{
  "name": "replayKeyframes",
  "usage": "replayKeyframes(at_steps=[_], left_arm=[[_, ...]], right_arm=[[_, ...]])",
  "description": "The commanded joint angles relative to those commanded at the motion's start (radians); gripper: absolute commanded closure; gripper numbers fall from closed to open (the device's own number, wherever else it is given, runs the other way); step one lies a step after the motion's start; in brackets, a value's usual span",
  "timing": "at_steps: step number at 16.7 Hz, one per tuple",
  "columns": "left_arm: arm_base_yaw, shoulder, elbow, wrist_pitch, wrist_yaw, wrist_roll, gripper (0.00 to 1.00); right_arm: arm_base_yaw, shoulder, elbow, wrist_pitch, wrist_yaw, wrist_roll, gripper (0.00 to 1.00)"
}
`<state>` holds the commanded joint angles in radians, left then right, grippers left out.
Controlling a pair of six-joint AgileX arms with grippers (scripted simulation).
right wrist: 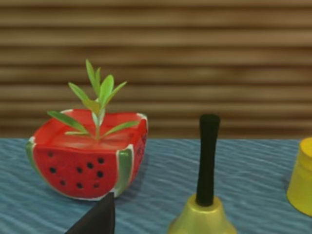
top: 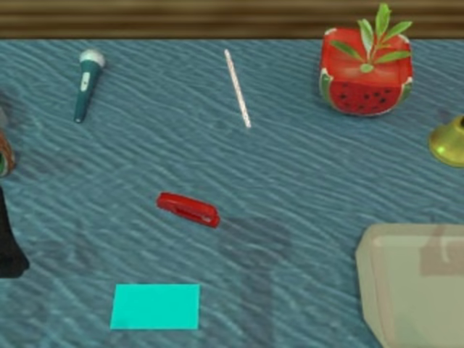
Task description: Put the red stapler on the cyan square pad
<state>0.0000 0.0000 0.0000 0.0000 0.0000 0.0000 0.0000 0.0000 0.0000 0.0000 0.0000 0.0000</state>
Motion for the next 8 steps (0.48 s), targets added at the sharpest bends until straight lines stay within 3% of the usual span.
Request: replayKeyframes(at_steps=[4, 8], left_arm=[[-0.015, 0.029, 0.022, -0.022, 0.01, 0.022, 0.0], [-0.095, 0.212, 0.145, -0.155, 0.055, 0.147, 0.0]], right_arm=[[0.0, 0.0, 0.0, 0.0, 0.0, 0.0, 0.0], [0.0, 0.0, 0.0, 0.0, 0.0, 0.0, 0.0]])
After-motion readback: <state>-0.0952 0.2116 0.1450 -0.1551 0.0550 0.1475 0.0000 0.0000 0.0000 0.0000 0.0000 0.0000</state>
